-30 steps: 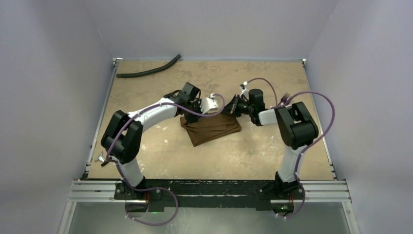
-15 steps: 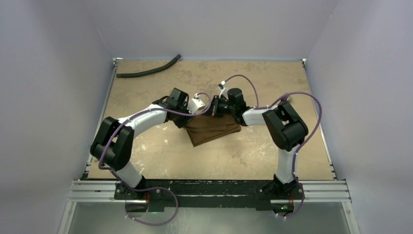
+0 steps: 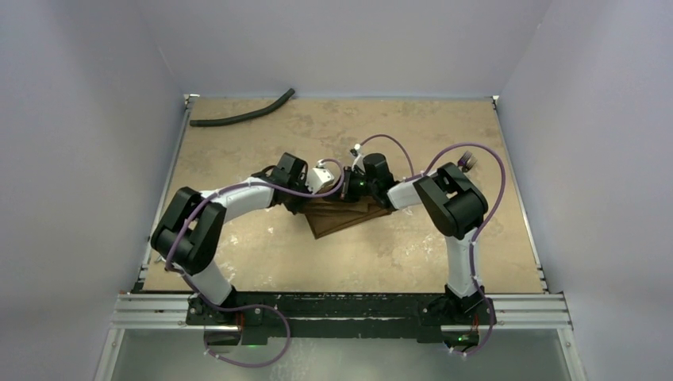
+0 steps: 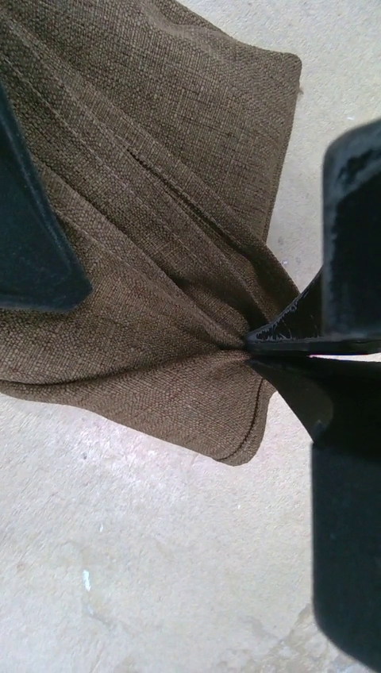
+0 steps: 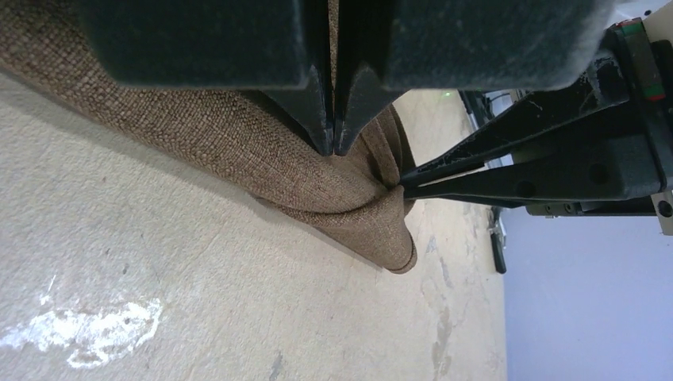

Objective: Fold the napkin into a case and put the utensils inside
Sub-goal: Stuff the top corner of the smaller-rectangle-folded napkin into the folded napkin.

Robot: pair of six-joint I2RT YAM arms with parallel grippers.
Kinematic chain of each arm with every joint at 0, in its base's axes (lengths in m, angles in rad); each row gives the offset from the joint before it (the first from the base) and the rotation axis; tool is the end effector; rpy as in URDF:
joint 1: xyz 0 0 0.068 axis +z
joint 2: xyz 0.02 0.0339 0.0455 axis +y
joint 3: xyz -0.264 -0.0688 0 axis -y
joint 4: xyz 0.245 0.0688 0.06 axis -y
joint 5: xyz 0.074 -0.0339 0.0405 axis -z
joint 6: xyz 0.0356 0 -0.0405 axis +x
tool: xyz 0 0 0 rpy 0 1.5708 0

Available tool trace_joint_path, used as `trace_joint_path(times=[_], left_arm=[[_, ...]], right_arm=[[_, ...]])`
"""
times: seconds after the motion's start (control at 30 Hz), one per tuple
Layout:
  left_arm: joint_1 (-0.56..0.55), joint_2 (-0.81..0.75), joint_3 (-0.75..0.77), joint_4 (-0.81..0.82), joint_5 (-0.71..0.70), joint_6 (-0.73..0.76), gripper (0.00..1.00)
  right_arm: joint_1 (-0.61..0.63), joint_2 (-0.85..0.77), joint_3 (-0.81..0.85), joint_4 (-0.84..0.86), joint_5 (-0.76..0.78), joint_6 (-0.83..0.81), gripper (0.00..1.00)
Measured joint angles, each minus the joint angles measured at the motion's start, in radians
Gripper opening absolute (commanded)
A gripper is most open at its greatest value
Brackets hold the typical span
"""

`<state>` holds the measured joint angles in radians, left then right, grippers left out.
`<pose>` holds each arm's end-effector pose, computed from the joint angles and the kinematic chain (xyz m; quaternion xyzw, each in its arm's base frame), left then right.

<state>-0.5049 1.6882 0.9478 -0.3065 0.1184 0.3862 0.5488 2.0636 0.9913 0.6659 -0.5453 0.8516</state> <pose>0.2841 -0.1618 0.1600 0.4294 0.8635 -0.0724 0.2547 0.3407 0.2300 0.1183 -0.0251 0.8175 0.5132 0.2600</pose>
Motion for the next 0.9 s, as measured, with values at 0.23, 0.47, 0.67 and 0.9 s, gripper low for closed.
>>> trace_joint_path(times=[0.23, 0.47, 0.67, 0.9], left_arm=[[-0.001, -0.044, -0.072, 0.085, 0.004, 0.052, 0.12], [-0.001, -0.044, 0.015, -0.055, 0.057, 0.073, 0.43], [-0.001, -0.044, 0.119, -0.127, 0.125, 0.042, 0.39], [-0.001, 0.021, 0.122, -0.064, 0.07, -0.008, 0.31]], right_arm=[[0.0, 0.0, -0.018, 0.025, -0.005, 0.014, 0.0], [0.011, 0.0, -0.018, 0.025, -0.007, 0.013, 0.0], [0.036, 0.0, -0.018, 0.025, -0.007, 0.014, 0.0], [0.05, 0.0, -0.036, 0.029, -0.007, 0.015, 0.0]])
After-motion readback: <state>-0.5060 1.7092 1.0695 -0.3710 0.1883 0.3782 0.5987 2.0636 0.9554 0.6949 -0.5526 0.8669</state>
